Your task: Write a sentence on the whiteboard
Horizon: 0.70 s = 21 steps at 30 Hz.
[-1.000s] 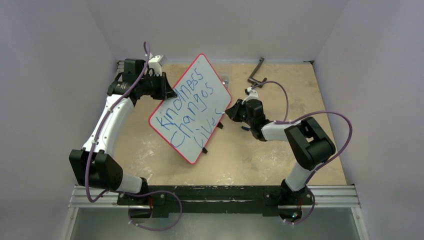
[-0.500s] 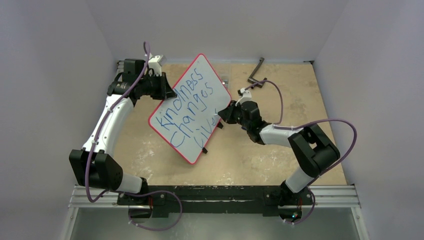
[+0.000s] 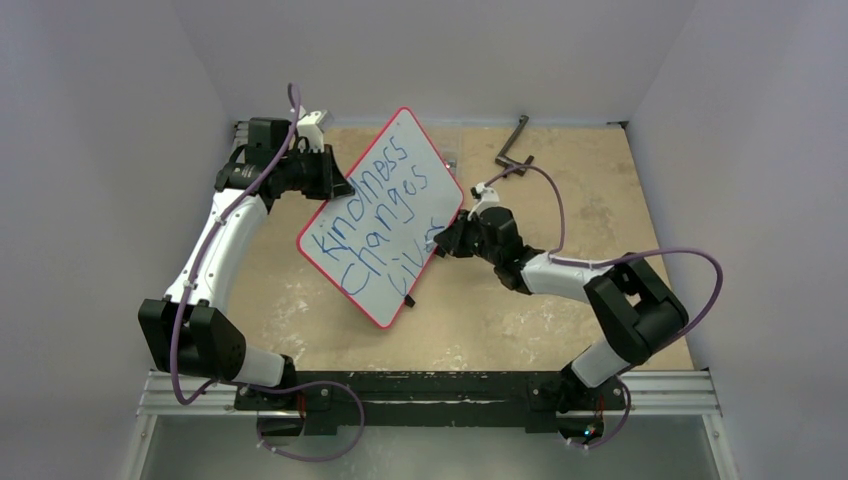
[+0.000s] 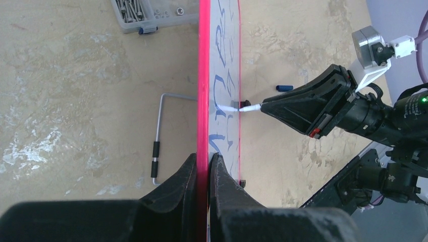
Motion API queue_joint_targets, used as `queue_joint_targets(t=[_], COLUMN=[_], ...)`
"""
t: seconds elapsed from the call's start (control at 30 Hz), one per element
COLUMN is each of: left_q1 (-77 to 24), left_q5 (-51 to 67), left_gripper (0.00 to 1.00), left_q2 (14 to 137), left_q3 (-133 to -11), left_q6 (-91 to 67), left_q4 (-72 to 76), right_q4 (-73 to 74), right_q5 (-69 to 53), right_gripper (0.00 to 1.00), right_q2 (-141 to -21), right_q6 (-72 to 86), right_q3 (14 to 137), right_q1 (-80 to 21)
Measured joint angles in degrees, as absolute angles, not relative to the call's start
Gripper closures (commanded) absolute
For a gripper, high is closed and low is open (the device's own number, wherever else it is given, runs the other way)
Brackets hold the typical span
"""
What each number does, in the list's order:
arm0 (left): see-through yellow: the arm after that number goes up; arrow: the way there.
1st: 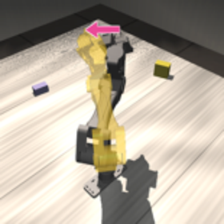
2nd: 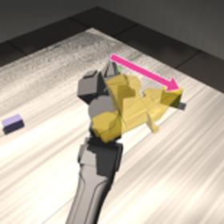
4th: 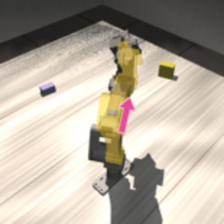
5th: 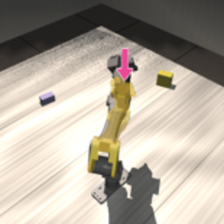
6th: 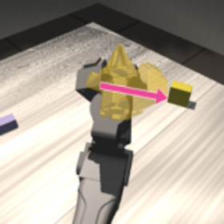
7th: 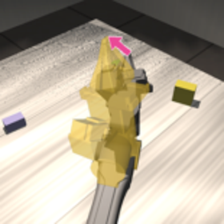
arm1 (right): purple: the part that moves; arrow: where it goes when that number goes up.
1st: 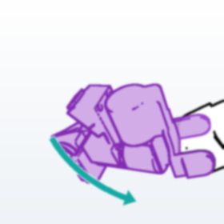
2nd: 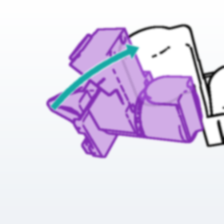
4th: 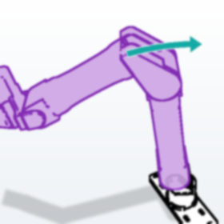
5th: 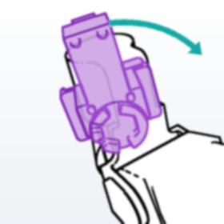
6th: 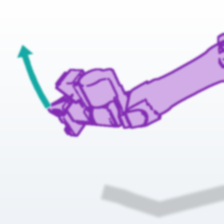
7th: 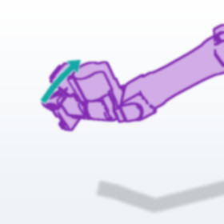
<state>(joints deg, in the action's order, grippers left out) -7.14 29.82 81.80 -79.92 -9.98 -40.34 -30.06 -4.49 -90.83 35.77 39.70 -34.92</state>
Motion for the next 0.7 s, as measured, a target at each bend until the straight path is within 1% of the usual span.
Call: queue_joint_targets(t=[0.13, 0.37, 0.53, 0.57, 0.63, 0.7], left_q1=[-7.1, -7.1, -7.1, -7.1, -7.1, -7.1], left_q5=[30.0, 30.3, 30.8, 30.8, 30.8, 30.8], left_gripper=[1.00, 1.00, 1.00, 0.99, 0.92, 0.88], left_q2=[81.8, 81.8, 81.7, 81.7, 81.7, 81.7], left_q3=[-79.9, -79.9, -79.9, -79.9, -79.9, -79.9], left_q6=[-10.0, -9.9, -9.8, -9.8, -9.8, -9.8], left_q4=[-40.3, -40.3, -40.2, -40.2, -40.2, -40.3], right_q4=[-24.5, -16.0, -12.6, -12.2, -10.9, -10.1], right_q5=[-4.5, -3.3, -0.4, 0.1, 1.1, 2.1], right_gripper=[1.00, 1.00, 1.00, 1.00, 1.00, 1.00], right_q2=[-87.2, -74.7, -68.2, -67.3, -65.7, -64.8], right_q6=[35.2, 33.1, 31.9, 31.8, 31.6, 31.4], right_q3=[39.6, 41.7, 43.7, 43.7, 43.7, 43.7], right_q1=[-35.8, -36.0, -36.0, -36.0, -36.0, -35.9])
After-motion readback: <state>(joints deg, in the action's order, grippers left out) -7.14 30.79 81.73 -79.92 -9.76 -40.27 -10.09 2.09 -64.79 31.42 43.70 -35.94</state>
